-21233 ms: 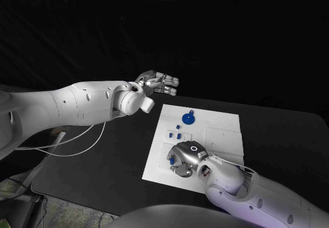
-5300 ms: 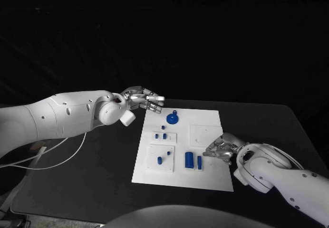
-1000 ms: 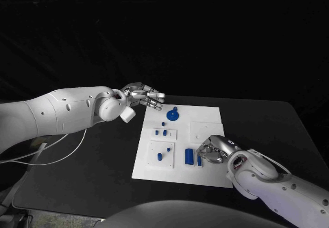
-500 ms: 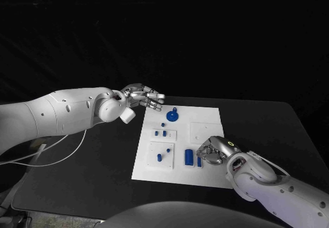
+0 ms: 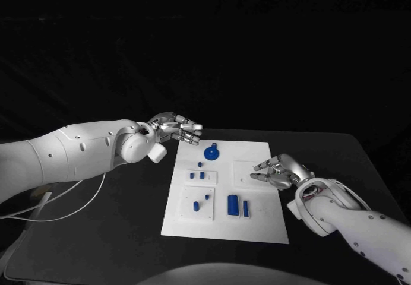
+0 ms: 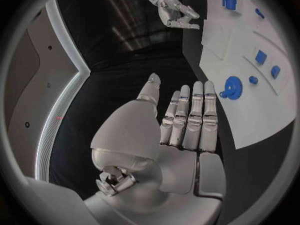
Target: Assemble the parts on the task board
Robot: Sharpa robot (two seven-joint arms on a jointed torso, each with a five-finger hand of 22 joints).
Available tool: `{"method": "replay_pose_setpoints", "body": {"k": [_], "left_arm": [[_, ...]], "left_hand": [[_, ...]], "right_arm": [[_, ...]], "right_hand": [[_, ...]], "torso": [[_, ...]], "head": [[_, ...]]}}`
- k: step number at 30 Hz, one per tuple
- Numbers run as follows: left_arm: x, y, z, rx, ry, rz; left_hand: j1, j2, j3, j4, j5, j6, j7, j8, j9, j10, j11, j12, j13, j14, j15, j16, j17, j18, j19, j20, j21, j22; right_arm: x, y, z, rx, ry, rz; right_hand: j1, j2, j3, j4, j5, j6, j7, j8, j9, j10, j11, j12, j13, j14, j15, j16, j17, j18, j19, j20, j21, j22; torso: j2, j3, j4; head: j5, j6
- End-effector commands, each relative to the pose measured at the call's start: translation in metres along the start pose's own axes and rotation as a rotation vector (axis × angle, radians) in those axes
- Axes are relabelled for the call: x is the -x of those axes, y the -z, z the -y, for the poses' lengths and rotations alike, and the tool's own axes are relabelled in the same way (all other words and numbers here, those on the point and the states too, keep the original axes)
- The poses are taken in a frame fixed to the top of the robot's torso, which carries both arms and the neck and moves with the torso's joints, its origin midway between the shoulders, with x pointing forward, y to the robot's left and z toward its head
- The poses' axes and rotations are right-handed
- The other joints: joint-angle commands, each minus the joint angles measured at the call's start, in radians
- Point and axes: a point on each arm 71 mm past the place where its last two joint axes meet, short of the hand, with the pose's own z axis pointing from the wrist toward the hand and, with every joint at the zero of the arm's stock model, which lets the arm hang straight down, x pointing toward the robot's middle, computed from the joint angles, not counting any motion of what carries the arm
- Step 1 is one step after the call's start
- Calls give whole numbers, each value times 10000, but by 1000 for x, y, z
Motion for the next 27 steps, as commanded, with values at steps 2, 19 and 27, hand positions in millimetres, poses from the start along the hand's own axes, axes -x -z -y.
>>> {"method": "replay_pose_setpoints", "body": {"k": [2, 19, 27], "left_arm": [[5, -2, 6, -804, 170, 975], [30, -31, 21, -1794, 165, 2982], [32, -45, 22, -1925, 354, 3419]], "left_hand": [[1, 76, -29, -58, 25, -8, -44, 35, 13, -22, -19, 19, 3, 53, 32, -37, -1, 135, 33, -55, 45, -7], [76, 195, 28, -94, 48, 55, -335, 9, 4, -709, -79, 2, -24, -597, 37, -79, -45, 314, -114, 161, 11, -28], [-272, -181, 85, 208, -343, -3135, -781, -170, -132, -3495, -228, -63, -96, -2459, 178, -124, -126, 440, -1148, 752, -685, -177]], "right_arm": [[26, -15, 10, 168, -2547, 699], [74, -71, 57, -586, -6752, 1724], [71, -81, 63, -420, -7606, 1603]], "right_hand": [[29, 324, -542, -156, 214, -117, 19, -34, -11, -349, 38, -609, -534, -218, 22, -724, -531, 160, 229, 88, -1049, 431], [-209, 1361, -140, -1093, 831, -770, 508, -52, -37, -1423, 1160, -8569, -9826, -2659, 1515, -8019, -6496, 103, -3706, 1600, -6482, -6660], [-372, 1454, 85, -973, 755, -1257, 426, -34, -40, -2670, 1507, -8966, -10914, -3722, 2019, -8912, -10133, 644, -4889, 2835, -6408, -11108]], "torso": [[-35, -2, -18], [-494, -104, -192], [-675, -30, -178]], "head": [[-144, 304], [-441, 1365], [-387, 1682]]}}
